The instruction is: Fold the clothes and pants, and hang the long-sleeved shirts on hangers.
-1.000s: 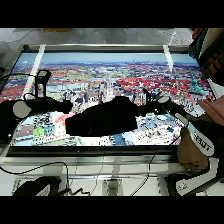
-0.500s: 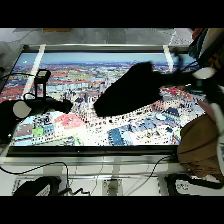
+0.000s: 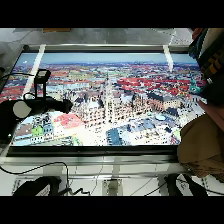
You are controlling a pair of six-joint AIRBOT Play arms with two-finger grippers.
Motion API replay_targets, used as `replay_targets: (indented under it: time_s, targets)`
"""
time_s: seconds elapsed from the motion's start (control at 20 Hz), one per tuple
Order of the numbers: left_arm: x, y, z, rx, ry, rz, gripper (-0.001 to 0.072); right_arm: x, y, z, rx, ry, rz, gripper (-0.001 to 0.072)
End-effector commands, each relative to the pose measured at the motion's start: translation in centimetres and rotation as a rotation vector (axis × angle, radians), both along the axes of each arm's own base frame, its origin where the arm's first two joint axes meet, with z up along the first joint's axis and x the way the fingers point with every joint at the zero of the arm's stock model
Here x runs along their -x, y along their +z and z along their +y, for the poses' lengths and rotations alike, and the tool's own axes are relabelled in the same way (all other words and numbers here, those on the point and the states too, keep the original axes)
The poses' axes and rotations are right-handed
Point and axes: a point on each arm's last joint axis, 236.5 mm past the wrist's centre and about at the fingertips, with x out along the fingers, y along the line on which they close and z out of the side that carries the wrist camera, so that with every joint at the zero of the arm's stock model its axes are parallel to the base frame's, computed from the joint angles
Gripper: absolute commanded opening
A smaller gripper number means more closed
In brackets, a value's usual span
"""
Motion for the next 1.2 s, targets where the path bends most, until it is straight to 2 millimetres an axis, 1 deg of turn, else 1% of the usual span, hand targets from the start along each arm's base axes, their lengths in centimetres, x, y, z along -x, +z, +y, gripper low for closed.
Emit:
replay_targets:
  time_s: [0.0, 0.05, 0.1, 0.2, 0.25, 0.3, 0.35, 0.4, 0.45, 0.55, 0.6, 0.65, 0.7, 0.75, 0.8, 0.85, 0.9, 0.95, 1.05, 1.1, 1.15]
  targets:
    - [0.0, 0.1, 0.0, 0.0, 0.0, -0.002, 0.0687, 12.8, 0.7, -7.5, 0.098, -0.469, 0.124, 0.0014]
    - [0.0, 0.1, 0.0, 0.0, 0.0, -0.002, 0.0687, 15.5, -0.4, -8.5, 0.072, -0.555, 0.182, 0.0014]
    - [0.0, 0.1, 0.0, 0.0, 0.0, -0.002, 0.0687, 18.1, -1.7, -9.0, 0.02, -0.634, 0.241, 0.0014]
    - [0.0, 0.1, 0.0, 0.0, 0.0, -0.002, 0.0687, 21.6, -3.5, -9.8, -0.079, -0.766, 0.278, 0.0016]
    - [0.0, 0.1, 0.0, 0.0, 0.0, -0.002, 0.0687, 22.7, -3.7, -10.2, -0.119, -0.834, 0.252, 0.0042]
    - [0.0, 0.1, 0.0, 0.0, 0.0, -0.002, 0.0687, 23.5, -3.6, -10.7, -0.149, -0.899, 0.206, 0.0192]
    - [0.0, 0.1, 0.0, 0.0, 0.0, -0.002, 0.0687, 23.9, -3.4, -11.0, -0.16, -0.933, 0.176, 0.0444]
    - [0.0, 0.1, 0.0, 0.0, 0.0, -0.002, 0.0687, 24.1, -3.3, -11.4, -0.163, -0.95, 0.162, 0.0715]
    - [0.0, 0.1, 0.0, 0.0, 0.0, -0.002, 0.0688, 24.0, -3.3, -11.7, -0.16, -0.949, 0.159, 0.0678]
    - [0.0, 0.1, 0.0, 0.0, 0.0, -0.002, 0.0687, 23.1, -3.7, -12.1, -0.178, -0.927, 0.148, 0.0673]
    - [0.0, 0.1, 0.0, 0.0, 0.0, -0.002, 0.0687, 22.4, -4.1, -12.2, -0.201, -0.905, 0.142, 0.0671]
    - [0.0, 0.1, 0.0, 0.0, 0.0, -0.002, 0.0688, 21.2, -4.5, -12.3, -0.233, -0.872, 0.129, 0.0648]
    - [0.0, 0.1, 0.0, 0.0, 0.0, -0.002, 0.0687, 19.9, -4.9, -12.2, -0.264, -0.826, 0.117, 0.0484]
    - [0.0, 0.1, 0.0, 0.0, 0.0, -0.002, 0.0687, 18.1, -5.3, -11.9, -0.296, -0.769, 0.104, 0.0264]
    - [0.0, 0.1, 0.0, 0.0, 0.0, -0.002, 0.0687, 16.3, -5.5, -11.5, -0.324, -0.709, 0.09, 0.0119]
    - [0.0, 0.1, 0.0, 0.0, 0.0, -0.002, 0.0687, 14.2, -5.5, -10.9, -0.326, -0.624, 0.087, 0.0014]
    - [0.0, 0.1, 0.0, 0.0, 0.0, -0.002, 0.0687, 11.3, -5.2, -9.8, -0.283, -0.487, 0.098, 0.0014]
    - [0.0, 0.1, 0.0, 0.0, 0.0, -0.002, 0.0687, 8.3, -4.8, -8.1, -0.214, -0.323, 0.118, 0.0014]
    - [0.0, 0.1, 0.0, 0.0, 0.0, -0.002, 0.0687, 3.3, -4.3, -3.4, -0.059, -0.027, 0.167, 0.0015]
    - [0.0, 0.1, 0.0, 0.0, 0.0, -0.002, 0.0688, 1.2, -4.2, -0.7, 0.031, 0.116, 0.191, 0.0015]
    - [0.0, 0.1, 0.0, 0.0, 0.0, -0.002, 0.0687, -0.3, -4.2, 1.9, 0.121, 0.25, 0.217, 0.0014]
